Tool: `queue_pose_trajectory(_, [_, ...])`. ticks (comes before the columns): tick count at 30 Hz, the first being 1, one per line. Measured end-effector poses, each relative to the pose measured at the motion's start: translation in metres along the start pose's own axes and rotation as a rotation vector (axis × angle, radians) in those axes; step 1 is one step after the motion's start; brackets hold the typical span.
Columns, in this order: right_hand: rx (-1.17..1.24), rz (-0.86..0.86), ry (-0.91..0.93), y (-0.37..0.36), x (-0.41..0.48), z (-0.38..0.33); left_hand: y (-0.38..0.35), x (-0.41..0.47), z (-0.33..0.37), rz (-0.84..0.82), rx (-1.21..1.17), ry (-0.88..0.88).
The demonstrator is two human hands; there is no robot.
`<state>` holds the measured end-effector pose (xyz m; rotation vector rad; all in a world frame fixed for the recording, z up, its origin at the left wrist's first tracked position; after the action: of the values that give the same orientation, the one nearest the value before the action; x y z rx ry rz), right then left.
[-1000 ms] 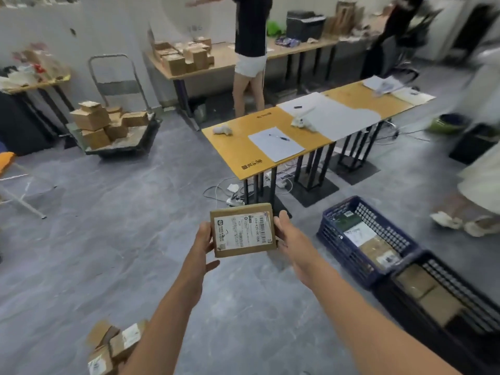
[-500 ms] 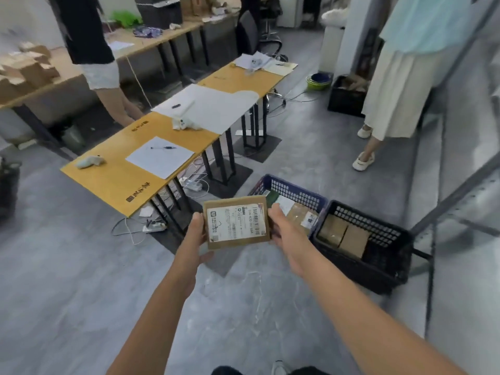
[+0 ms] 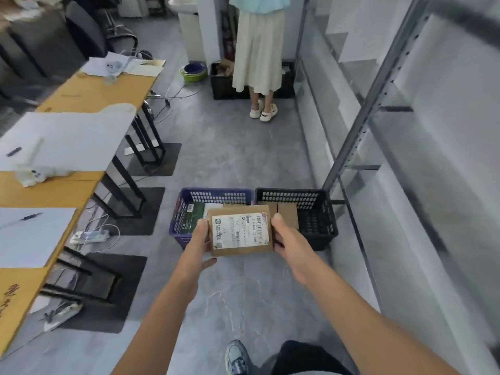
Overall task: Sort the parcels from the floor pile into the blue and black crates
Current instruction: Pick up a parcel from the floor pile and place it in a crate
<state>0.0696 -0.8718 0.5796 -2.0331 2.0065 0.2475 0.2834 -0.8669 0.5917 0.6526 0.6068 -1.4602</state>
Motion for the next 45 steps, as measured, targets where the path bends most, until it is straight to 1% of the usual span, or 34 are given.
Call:
queue_pose_trajectory(4, [0.008,0.127,-0.041,0.030,0.010,0.011,-0.026,0.035,0.012,-0.063,0.054,0.054])
queue_pose_trajectory(11, [0.007,0.258,-0.109,0.100,0.049,0.036,-0.096,0.089,0.037,-0.159,0.134,0.182])
queue_pose_trajectory(15, [0.051,0.301,-0.145,0.146,0.087,0.044,-0.144,0.139,0.049,-0.202,0.182,0.246])
queue_pose_trajectory(19, [0.102,0.299,-0.170,0.201,0.137,0.049,-0.194,0.200,0.064,-0.161,0.215,0.296])
queue_pose_trajectory(22, [0.118,0.335,-0.203,0.242,0.174,0.049,-0.240,0.231,0.081,-0.191,0.214,0.339])
queue_pose_trajectory(25, [0.150,0.325,-0.223,0.273,0.210,0.052,-0.274,0.266,0.089,-0.197,0.206,0.368])
queue_pose_trajectory(29, [0.107,0.351,-0.259,0.303,0.255,0.065,-0.308,0.314,0.088,-0.211,0.215,0.409])
queue_pose_trajectory(33, [0.062,0.368,-0.267,0.321,0.299,0.092,-0.334,0.375,0.083,-0.262,0.201,0.439])
queue_pose_trajectory(35, [0.062,0.391,-0.306,0.333,0.322,0.116,-0.345,0.410,0.077,-0.291,0.203,0.457])
queue_pose_trajectory(39, [0.096,0.484,-0.331,0.361,0.365,0.164,-0.372,0.475,0.058,-0.339,0.230,0.519])
queue_pose_trajectory(45, [0.124,0.504,-0.461,0.394,0.434,0.254,-0.407,0.579,0.021,-0.368,0.310,0.596])
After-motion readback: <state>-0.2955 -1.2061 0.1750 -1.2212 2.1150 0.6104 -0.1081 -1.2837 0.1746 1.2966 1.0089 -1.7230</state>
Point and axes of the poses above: each hand's wrist, its own x-axis towards the middle knuckle, its own y-axis out of the back of the hand, z = x × y, the point moved 6 cm from there along x, towards the middle knuckle, and after that the axes turned 15 degrees about y, right-handed, at the moved point
